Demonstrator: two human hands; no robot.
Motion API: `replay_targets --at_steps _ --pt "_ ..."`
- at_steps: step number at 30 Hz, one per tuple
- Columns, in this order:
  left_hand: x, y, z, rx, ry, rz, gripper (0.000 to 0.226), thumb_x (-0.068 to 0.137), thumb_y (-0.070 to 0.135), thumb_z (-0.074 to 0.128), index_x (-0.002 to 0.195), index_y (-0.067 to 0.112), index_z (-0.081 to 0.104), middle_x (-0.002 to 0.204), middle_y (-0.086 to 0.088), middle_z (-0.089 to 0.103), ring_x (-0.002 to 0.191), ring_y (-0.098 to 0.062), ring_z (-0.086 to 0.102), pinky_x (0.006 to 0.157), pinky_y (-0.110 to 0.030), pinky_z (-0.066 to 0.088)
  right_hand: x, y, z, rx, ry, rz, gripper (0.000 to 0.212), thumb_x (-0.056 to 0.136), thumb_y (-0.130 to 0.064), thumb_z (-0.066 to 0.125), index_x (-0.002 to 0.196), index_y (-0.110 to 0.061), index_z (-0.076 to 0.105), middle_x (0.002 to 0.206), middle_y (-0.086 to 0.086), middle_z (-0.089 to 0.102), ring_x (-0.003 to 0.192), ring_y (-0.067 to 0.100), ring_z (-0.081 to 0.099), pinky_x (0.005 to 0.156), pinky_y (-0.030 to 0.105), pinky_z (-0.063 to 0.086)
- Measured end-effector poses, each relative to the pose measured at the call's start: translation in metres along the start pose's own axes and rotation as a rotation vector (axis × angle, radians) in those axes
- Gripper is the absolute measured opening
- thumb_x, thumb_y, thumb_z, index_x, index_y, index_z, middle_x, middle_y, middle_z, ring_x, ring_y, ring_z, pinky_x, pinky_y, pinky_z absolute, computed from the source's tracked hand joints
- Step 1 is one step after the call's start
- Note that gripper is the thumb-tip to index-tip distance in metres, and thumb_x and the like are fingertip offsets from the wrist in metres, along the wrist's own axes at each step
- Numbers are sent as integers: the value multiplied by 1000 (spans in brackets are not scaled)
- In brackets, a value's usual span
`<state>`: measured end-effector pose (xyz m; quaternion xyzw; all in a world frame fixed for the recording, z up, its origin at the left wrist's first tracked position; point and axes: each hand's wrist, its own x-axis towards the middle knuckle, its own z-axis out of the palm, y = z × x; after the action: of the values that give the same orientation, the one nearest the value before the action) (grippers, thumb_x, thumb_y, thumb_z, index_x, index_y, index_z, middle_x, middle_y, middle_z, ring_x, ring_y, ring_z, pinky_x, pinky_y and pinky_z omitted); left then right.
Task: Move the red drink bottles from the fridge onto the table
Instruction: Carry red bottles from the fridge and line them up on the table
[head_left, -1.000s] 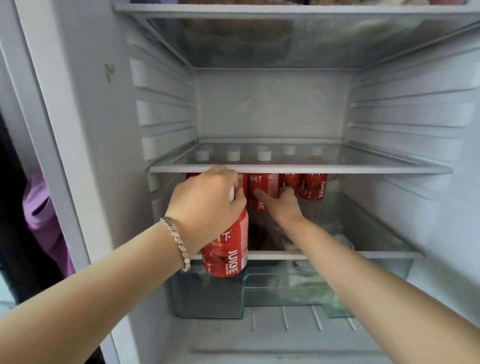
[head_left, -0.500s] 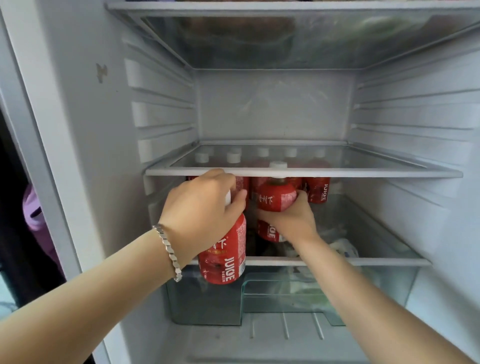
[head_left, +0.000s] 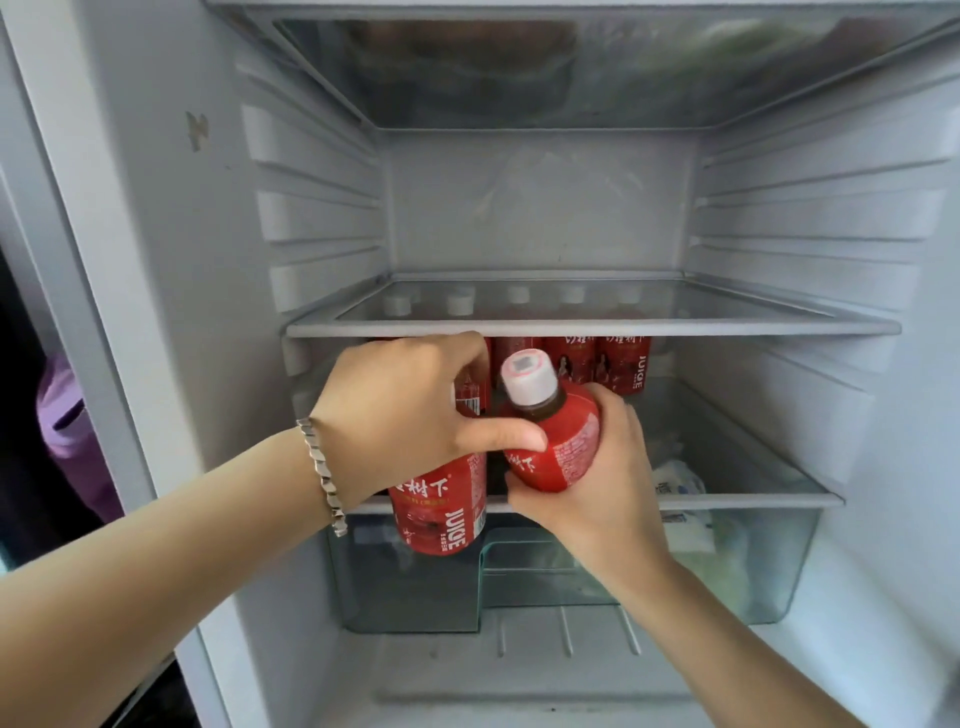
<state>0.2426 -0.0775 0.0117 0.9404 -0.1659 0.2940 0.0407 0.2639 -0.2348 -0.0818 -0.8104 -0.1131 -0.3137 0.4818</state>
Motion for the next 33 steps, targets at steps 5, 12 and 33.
replay_targets --at_steps 5,12,33 --pt "-8 -3 -2 -33 183 152 87 49 91 31 101 27 60 51 19 45 47 -8 43 47 -11 27 1 -11 -6 -125 -104 -133 91 47 -31 85 127 -20 43 109 -12 37 108 14 48 88 30 47" --pt "-17 -3 -28 -140 -241 9 54 57 81 41 92 44 57 70 21 56 62 5 51 55 -11 38 -9 -24 -13 -61 -436 -132 87 48 -24 89 112 -41 34 110 -22 38 97 3 53 84 23 51" --pt "-49 -23 -14 20 -276 -199 44 75 75 40 63 33 41 63 19 44 56 1 42 53 -13 29 99 16 98 133 -511 476 83 71 -46 76 136 -8 41 136 7 51 124 24 50 104 36 41"
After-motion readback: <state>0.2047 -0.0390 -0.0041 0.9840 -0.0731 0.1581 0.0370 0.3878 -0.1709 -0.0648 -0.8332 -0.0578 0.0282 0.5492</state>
